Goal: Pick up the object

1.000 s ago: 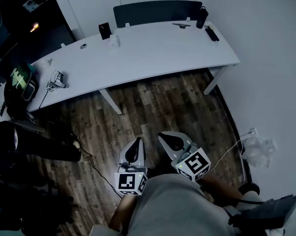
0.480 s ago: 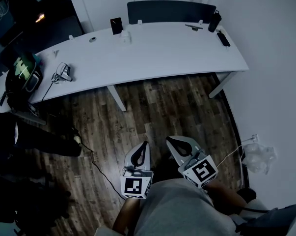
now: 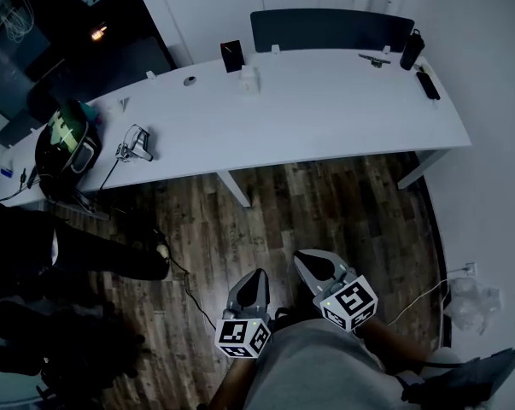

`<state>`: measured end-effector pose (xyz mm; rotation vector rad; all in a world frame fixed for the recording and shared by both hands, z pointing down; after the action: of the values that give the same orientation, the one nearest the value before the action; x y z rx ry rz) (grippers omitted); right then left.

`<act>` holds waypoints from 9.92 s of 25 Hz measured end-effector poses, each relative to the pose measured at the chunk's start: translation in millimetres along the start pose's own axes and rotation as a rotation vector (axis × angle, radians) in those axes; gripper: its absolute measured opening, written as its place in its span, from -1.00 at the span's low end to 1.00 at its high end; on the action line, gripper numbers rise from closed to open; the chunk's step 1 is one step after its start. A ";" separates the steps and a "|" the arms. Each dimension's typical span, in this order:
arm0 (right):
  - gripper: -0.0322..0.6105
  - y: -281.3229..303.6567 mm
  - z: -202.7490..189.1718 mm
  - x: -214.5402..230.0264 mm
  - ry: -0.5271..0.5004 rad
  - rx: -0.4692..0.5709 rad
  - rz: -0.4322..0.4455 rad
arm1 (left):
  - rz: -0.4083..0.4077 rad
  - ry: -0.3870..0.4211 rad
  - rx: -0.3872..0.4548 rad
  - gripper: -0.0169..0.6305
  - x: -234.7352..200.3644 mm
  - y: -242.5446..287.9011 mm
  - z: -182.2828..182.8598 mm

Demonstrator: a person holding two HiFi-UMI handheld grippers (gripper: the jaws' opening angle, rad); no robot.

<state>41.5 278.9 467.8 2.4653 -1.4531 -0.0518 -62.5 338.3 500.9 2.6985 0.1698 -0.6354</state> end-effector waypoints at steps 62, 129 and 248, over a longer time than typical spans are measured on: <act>-0.13 486.5 26.1 485.5 0.928 -0.520 0.153 | 0.187 -0.141 -0.200 -0.95 -213.0 413.4 193.8; -0.47 347.6 238.8 362.3 -0.254 0.174 0.608 | -0.683 0.337 -0.003 -0.28 -55.0 450.7 352.1; -0.89 73.9 158.6 187.9 -0.388 0.158 -0.314 | -0.220 0.327 0.349 -0.52 58.0 191.9 213.7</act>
<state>44.3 48.3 355.0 2.9151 -1.2220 -0.5240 -60.3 82.5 357.9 3.1391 0.4865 -0.2961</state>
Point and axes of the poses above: the fingertips, and each gripper's own axes: y forward along the fingers, x to its right, z out of its top, the point moved 3 cm from there along -y, backward along the fingers, and after that the axes turned 7 degrees about -y, right-handed, at the moved point
